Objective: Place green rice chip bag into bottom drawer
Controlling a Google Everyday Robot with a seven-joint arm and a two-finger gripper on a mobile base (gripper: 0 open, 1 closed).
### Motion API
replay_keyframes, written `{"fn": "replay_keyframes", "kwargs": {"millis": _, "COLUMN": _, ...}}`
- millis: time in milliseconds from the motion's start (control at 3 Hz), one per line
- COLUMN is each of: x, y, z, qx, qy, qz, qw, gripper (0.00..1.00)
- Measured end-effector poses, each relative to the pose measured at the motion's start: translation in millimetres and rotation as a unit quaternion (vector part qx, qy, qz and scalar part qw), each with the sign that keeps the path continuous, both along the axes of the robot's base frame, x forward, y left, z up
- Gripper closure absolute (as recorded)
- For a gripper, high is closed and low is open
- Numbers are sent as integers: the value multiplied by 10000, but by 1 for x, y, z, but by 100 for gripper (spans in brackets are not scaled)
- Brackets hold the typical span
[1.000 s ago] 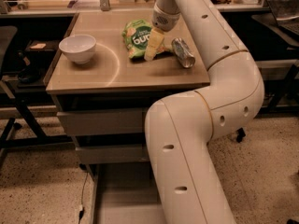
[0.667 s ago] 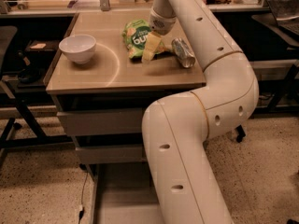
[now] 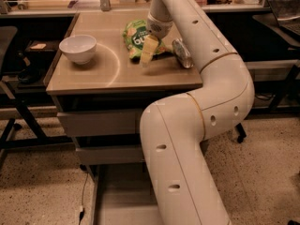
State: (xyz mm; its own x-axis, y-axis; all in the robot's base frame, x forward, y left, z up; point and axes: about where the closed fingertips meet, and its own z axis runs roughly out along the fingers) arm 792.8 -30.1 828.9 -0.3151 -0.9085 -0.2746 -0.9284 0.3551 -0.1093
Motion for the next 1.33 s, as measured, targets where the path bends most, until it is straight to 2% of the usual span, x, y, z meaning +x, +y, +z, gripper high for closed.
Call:
{"fn": "replay_keyframes", "kwargs": {"millis": 333, "x": 0, "y": 4, "z": -6, "qx": 8, "qy": 58, "qz": 45, "qw": 10000, "gripper": 0}}
{"fn": "replay_keyframes", "kwargs": {"millis": 667, "x": 0, "y": 4, "z": -6, "qx": 8, "qy": 58, "qz": 45, "qw": 10000, "gripper": 18}}
{"fn": "replay_keyframes", "kwargs": {"millis": 1333, "x": 0, "y": 4, "z": -6, "qx": 8, "qy": 58, "qz": 45, "qw": 10000, "gripper": 64}}
